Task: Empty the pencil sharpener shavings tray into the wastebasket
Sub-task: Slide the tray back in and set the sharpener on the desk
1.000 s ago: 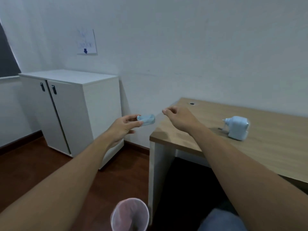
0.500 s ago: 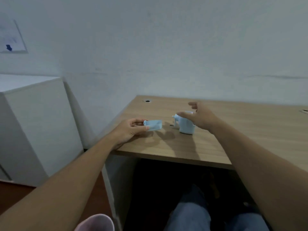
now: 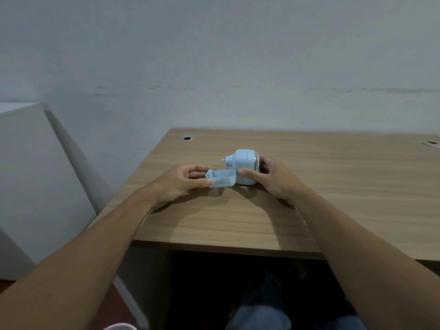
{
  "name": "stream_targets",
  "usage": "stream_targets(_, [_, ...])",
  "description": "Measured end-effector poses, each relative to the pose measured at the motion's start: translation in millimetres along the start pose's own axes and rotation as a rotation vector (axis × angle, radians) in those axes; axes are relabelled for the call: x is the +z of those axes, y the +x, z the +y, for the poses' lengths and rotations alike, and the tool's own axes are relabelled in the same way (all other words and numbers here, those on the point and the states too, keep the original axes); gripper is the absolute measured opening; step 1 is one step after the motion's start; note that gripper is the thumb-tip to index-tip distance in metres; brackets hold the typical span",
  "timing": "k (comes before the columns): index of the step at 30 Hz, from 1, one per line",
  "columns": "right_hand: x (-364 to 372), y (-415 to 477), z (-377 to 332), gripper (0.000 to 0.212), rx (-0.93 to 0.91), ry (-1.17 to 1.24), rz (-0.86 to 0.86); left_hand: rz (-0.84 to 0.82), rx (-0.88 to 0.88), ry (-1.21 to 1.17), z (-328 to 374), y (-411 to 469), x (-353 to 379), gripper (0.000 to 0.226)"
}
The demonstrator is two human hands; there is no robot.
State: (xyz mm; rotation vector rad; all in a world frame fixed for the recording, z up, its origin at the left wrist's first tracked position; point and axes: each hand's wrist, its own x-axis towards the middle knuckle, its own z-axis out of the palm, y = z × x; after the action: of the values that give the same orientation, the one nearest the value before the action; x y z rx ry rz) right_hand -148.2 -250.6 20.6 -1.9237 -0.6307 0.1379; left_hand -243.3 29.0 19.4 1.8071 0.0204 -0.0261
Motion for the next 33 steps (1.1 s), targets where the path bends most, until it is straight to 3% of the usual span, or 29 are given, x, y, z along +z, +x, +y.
stream_targets(9, [-18.6,31.9,18.4,0.054,-0.007,0.021,-0.033,-0.074,0.005,-0.014,-5.1,47.8,-5.4,0.044])
stream_targets(20, [-29.5,48.9,36.3,0.05,-0.015,0.114,-0.052,0.056,0.09,0.013,-10.6,75.6,3.2,0.048])
stream_targets(31, [-24.5,56.1,41.7,0.051,-0.026,0.092,0.045,0.028,0.1,0.14,-6.7,80.7,9.8,0.047])
stream_targets(33, [-21.9,56.8,43.1,0.058,-0.03,0.068,0.036,0.044,0.115,0.157,-6.9,82.8,13.0,0.048])
